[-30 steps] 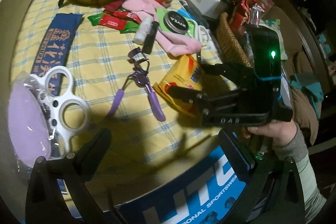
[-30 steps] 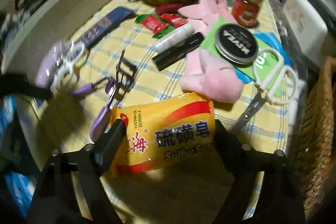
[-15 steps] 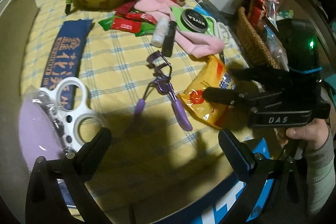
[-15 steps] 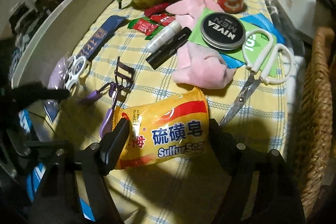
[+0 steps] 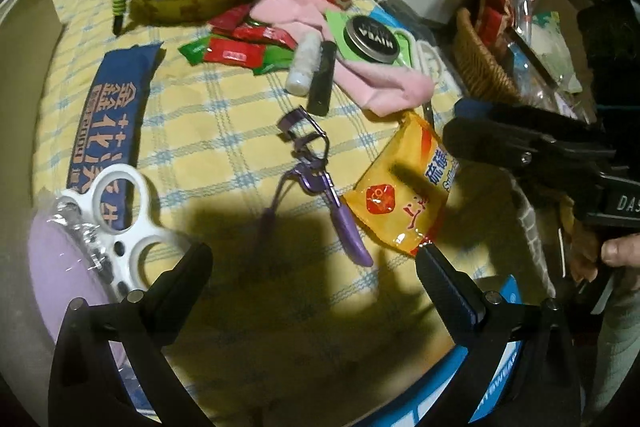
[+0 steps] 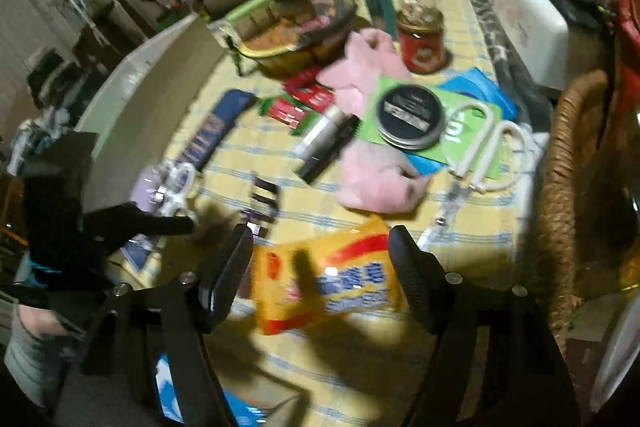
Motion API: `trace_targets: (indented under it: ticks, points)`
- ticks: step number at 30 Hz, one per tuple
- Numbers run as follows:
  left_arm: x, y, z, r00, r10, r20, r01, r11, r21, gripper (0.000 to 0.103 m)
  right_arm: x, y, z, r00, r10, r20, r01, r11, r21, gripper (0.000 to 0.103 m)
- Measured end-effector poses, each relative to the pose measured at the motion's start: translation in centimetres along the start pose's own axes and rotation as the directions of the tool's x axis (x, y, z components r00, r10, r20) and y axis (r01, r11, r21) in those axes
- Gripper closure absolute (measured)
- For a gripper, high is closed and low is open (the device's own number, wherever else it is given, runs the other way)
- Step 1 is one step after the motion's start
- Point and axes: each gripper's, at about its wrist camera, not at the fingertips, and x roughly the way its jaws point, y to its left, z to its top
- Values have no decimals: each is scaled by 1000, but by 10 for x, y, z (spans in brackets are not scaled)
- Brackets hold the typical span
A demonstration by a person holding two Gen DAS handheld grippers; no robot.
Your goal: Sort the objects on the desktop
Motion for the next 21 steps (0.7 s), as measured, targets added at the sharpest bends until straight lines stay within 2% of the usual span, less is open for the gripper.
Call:
trace_targets:
  ticks: [2,3,7,8,9,10,13,16,17,20,21]
  points:
    - [-7,8,0,1000,17,7,-17,1000,-7,9,4,7,0,999,38,-11,-38,999,2,55]
    - [-9,12,0,999,31,13,-31,999,-11,15,9,12,0,999,44,-24,-44,999,-6,56]
    - [-7,22,0,997,79,10,-79,997,0,16,31,29,-4,997,14,-71,-17,999,-38,60]
    - [-8,22,-1,996,87,9,-87,996,11,20,37,33,-3,997,8,-80,-11,999,-44,64]
    - [-6,20,-2,996,94,6,-94,995,25,29,44,38,-2,996,-1,-90,-4,999,-47,66]
    - [-4,17,-2,995,102,2,-102,994,39,31,50,41,0,995,-15,-94,10,998,-55,70]
    - [3,9,-3,988,152,9,-152,983,100,34,66,52,4,991,-67,-113,57,994,-90,74]
    - [4,11,-4,987,163,12,-163,982,97,36,83,56,4,982,-98,-162,82,991,-105,84]
    - [4,12,-3,987,162,12,-163,982,96,37,83,56,4,983,-93,-158,78,992,-99,84]
    - [3,15,-2,983,181,14,-181,980,83,52,83,53,7,982,-79,-172,66,995,-78,85]
    - [2,17,-2,983,184,18,-185,980,69,62,82,54,7,982,-77,-172,64,995,-82,86]
